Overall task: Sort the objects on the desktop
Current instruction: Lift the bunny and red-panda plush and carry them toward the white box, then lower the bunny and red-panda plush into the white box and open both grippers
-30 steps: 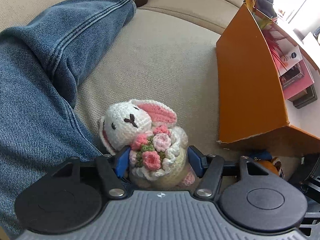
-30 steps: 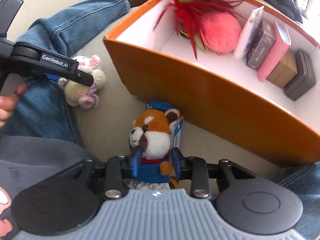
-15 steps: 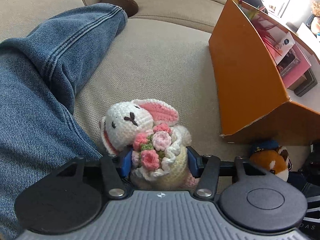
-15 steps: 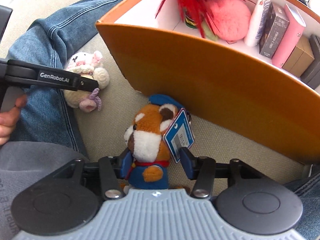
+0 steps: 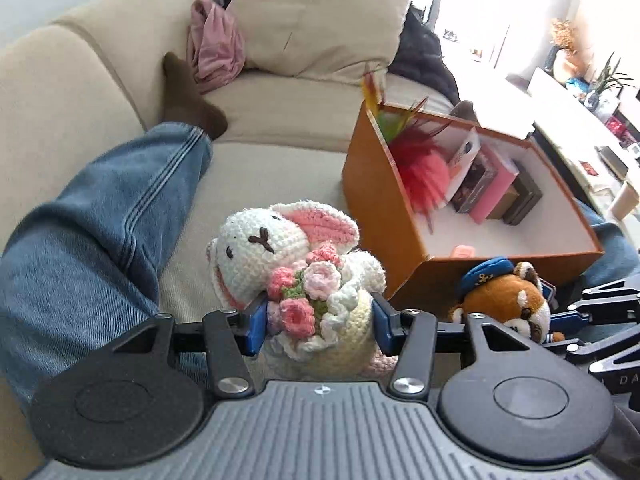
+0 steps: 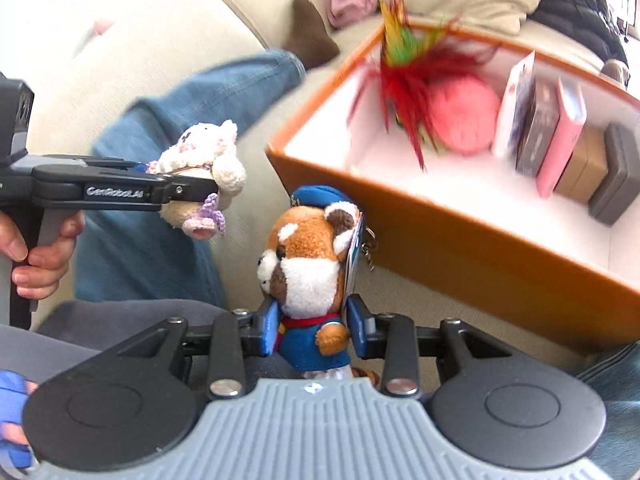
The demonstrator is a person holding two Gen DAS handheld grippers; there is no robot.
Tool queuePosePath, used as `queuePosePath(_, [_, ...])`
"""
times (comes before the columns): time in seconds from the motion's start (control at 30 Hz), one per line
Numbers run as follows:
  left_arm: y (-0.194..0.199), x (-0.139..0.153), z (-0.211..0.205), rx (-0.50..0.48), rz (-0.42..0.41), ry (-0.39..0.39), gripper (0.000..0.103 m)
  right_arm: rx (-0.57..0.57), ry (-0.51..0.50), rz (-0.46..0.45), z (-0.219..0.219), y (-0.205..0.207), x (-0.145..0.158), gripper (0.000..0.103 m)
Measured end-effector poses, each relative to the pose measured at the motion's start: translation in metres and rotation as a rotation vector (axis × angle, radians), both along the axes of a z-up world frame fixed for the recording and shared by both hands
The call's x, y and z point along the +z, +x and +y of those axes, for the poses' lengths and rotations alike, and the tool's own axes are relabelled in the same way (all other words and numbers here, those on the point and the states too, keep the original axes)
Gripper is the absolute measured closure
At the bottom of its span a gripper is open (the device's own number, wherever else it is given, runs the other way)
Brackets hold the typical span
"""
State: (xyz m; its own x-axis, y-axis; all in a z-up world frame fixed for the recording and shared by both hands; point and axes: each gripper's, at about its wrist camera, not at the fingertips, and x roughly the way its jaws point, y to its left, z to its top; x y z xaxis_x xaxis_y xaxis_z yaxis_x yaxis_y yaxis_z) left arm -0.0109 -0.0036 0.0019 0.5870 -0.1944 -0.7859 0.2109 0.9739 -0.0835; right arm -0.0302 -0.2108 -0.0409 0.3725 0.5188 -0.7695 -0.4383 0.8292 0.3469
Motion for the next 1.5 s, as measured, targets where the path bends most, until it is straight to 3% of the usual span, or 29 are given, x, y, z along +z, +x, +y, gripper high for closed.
queuePosePath(0.17, [0.004,0.039,-0.026,-0.127,-0.145,0.002,0.044,-0.035,0.068,-0.063,-0.019,-0.005,0.038,0.066])
queuePosePath(0.3, [0.013,0.057,-0.049,-0.224,-0.204,-0.027,0.044,-0.119,0.094,-0.132,-0.039,-0.003,0.064,0.067])
queuePosePath(0.47, [0.031,0.06,-0.089,-0.343,-0.276,-0.021,0.044,-0.261,0.083,-0.206,-0.077,0.011,0.092,0.067])
queuePosePath(0.6, [0.052,0.047,-0.121,-0.419,-0.275,-0.04,0.044,-0.36,0.019,-0.207,-0.101,0.034,0.096,0.067])
queuePosePath(0.77, [0.071,0.017,-0.158,-0.517,-0.216,-0.055,0.044,-0.409,-0.064,-0.087,-0.122,0.071,0.069,0.067])
queuePosePath(1.03, [0.099,-0.031,-0.184,-0.545,0.007,-0.104,0.043,-0.354,-0.178,0.146,-0.129,0.116,0.023,0.067])
queuePosePath(1.3, [0.126,-0.056,-0.193,-0.556,0.173,-0.16,0.043,-0.257,-0.289,0.265,-0.119,0.139,-0.002,0.067])
queuePosePath(1.5, [0.14,-0.077,-0.196,-0.551,0.246,-0.175,0.043,-0.239,-0.342,0.325,-0.117,0.15,-0.019,0.066])
